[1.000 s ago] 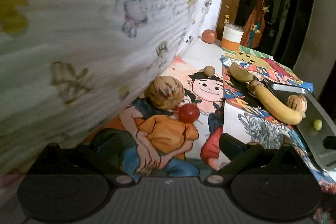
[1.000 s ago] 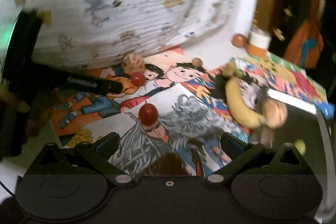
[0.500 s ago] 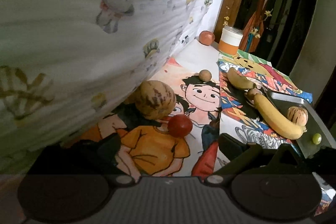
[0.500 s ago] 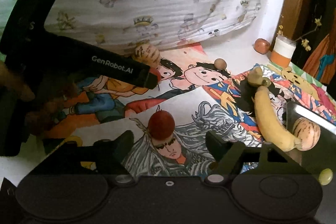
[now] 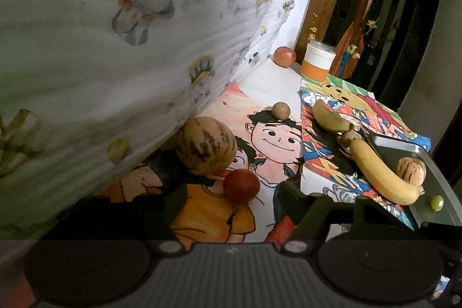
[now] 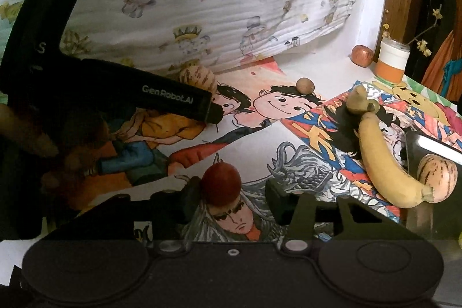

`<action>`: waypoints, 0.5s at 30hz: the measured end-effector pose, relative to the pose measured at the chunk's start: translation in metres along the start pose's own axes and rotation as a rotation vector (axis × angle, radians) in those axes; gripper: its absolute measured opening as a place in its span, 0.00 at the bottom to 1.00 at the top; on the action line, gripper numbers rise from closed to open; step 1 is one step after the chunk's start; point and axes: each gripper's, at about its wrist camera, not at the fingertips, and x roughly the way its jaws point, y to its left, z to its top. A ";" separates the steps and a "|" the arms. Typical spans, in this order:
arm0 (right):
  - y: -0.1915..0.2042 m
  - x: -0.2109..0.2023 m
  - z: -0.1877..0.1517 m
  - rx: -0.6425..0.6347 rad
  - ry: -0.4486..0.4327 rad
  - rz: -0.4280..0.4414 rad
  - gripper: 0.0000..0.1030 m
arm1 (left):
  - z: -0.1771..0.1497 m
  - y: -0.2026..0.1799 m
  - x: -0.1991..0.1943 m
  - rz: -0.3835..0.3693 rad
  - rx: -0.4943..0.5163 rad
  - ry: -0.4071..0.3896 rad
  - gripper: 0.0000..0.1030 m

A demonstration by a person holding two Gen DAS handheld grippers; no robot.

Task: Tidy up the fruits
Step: 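Grasp a red cherry tomato with the right tool while the left grasps another tomato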

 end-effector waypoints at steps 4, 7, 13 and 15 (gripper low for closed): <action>-0.001 0.002 0.001 0.014 -0.005 0.009 0.46 | -0.001 -0.001 0.002 0.017 -0.006 -0.003 0.62; -0.002 0.004 0.001 0.025 -0.007 0.013 0.43 | 0.000 -0.003 0.003 0.047 -0.013 0.000 0.56; -0.003 0.004 0.001 0.037 -0.011 0.015 0.36 | 0.002 -0.002 0.005 0.031 -0.037 0.009 0.45; -0.003 0.004 0.001 0.039 -0.012 0.015 0.35 | 0.001 -0.003 0.006 0.021 -0.040 0.013 0.40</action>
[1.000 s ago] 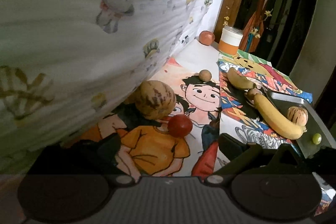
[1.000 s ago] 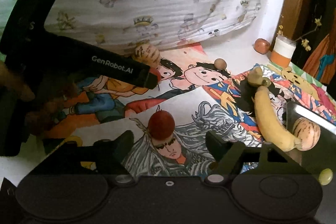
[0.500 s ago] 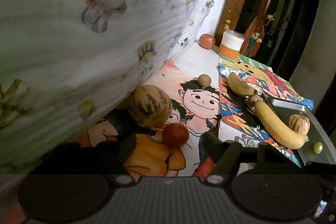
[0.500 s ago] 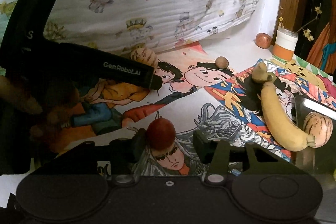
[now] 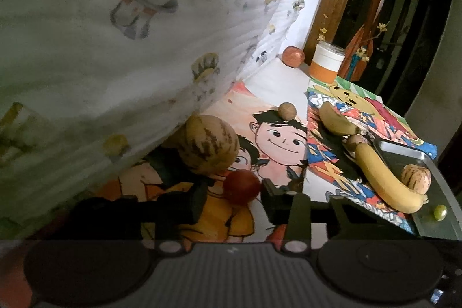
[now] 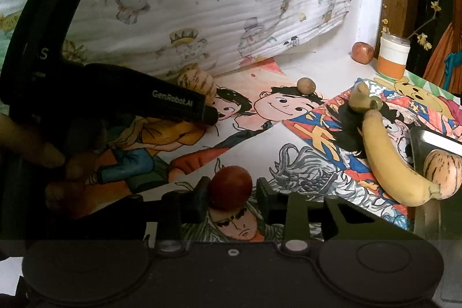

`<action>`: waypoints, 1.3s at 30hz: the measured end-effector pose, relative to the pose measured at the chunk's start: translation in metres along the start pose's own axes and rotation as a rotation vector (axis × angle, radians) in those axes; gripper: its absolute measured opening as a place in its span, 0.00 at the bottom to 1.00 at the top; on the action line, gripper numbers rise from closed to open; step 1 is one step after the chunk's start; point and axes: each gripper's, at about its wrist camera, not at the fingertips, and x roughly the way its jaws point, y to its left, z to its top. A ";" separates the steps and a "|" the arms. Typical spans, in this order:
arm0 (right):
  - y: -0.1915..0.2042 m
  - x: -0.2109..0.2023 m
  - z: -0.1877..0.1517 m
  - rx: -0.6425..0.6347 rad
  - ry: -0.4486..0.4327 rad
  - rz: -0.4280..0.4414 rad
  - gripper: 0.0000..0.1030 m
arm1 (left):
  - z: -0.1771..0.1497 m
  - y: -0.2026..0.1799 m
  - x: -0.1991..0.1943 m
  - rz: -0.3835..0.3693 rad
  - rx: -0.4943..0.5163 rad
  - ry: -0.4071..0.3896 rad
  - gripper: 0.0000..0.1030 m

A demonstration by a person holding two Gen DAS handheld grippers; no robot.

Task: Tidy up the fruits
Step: 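Grasp a red cherry tomato with the right tool while the left grasps another tomato, then lower both red tomatoes onto the metal tray and open both tools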

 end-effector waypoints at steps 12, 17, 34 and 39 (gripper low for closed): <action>-0.001 0.000 0.000 0.008 -0.003 0.003 0.34 | 0.002 -0.005 0.006 -0.008 -0.024 0.010 0.39; -0.001 0.000 0.000 0.013 -0.009 0.004 0.32 | 0.001 -0.005 0.006 0.011 -0.031 0.009 0.33; -0.022 -0.034 -0.017 0.143 -0.067 -0.048 0.32 | -0.011 -0.021 -0.010 -0.055 -0.020 0.047 0.32; -0.035 -0.061 -0.024 0.187 -0.115 -0.125 0.32 | -0.015 -0.042 -0.018 -0.096 0.003 0.048 0.32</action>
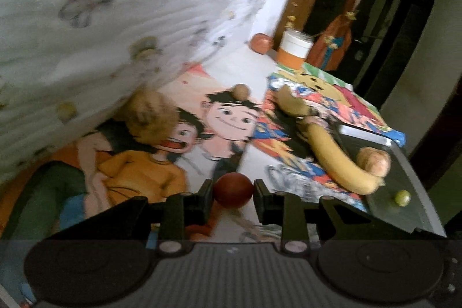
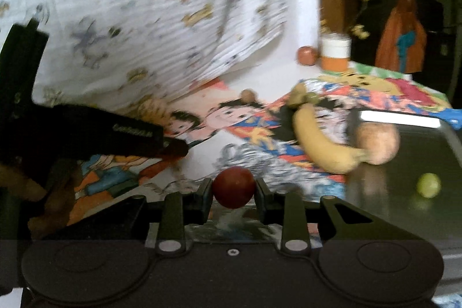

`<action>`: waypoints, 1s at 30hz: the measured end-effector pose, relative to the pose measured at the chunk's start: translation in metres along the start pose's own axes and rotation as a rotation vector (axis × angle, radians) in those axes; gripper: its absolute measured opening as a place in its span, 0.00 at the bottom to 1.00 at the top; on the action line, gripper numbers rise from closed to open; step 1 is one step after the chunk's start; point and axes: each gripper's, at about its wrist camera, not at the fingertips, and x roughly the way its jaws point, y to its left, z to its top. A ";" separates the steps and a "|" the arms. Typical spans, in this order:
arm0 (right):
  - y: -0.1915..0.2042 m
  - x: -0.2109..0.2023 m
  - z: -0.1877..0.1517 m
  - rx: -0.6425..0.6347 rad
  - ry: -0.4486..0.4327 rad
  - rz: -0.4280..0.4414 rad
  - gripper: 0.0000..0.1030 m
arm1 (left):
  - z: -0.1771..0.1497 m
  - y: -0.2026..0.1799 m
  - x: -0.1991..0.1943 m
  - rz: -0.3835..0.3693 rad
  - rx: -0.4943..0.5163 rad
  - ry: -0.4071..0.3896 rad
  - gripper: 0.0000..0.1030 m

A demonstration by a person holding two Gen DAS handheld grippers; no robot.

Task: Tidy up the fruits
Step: 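Lower both red tomatoes onto the metal tray and open both tools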

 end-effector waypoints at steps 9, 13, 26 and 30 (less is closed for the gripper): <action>-0.050 -0.044 -0.010 0.065 -0.073 -0.159 0.32 | -0.006 -0.056 -0.004 -0.086 0.078 0.019 0.32; -0.073 -0.056 -0.020 0.070 -0.079 -0.262 0.32 | -0.011 -0.084 0.001 -0.142 0.124 0.054 0.32; -0.128 -0.069 -0.048 0.142 -0.042 -0.396 0.32 | -0.024 -0.158 0.030 -0.250 0.270 0.121 0.32; -0.133 -0.069 -0.052 0.149 -0.036 -0.402 0.32 | -0.027 -0.174 0.038 -0.267 0.304 0.135 0.32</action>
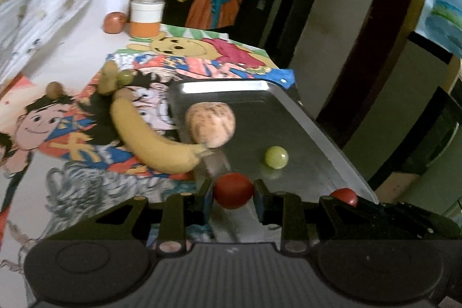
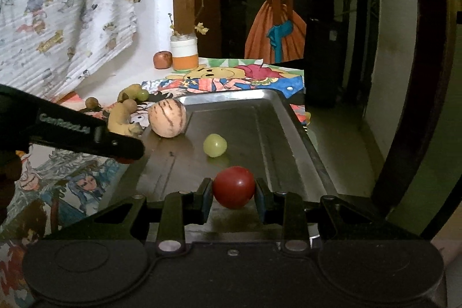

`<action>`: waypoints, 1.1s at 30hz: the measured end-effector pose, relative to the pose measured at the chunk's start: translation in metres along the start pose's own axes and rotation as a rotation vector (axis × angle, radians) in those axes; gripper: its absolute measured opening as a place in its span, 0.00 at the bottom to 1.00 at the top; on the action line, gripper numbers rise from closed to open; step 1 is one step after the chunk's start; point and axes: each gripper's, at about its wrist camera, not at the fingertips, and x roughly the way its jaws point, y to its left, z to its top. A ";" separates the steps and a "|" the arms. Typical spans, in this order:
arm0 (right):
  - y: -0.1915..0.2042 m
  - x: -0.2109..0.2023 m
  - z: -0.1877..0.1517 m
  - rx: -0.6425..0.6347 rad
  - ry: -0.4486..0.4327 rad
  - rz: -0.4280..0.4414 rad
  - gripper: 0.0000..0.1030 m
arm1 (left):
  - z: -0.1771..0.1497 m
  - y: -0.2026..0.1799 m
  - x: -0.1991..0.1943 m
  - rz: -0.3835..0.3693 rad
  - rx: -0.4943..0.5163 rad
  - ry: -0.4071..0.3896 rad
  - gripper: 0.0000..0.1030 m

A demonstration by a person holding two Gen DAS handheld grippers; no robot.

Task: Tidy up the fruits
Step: 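Lower both red tomatoes onto the metal tray and open both tools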

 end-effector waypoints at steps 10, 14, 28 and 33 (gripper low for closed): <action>-0.002 0.000 -0.007 0.001 0.022 0.011 0.32 | -0.010 -0.010 0.014 -0.015 0.024 0.048 0.32; -0.002 0.001 -0.007 0.001 0.024 0.010 0.32 | -0.011 -0.011 0.015 -0.020 0.026 0.053 0.32; -0.001 -0.017 -0.006 -0.002 -0.001 -0.017 0.38 | -0.010 -0.007 -0.012 -0.030 -0.025 -0.010 0.58; 0.000 -0.034 -0.004 0.005 -0.029 -0.031 0.51 | -0.012 0.001 -0.034 0.002 -0.041 -0.059 0.74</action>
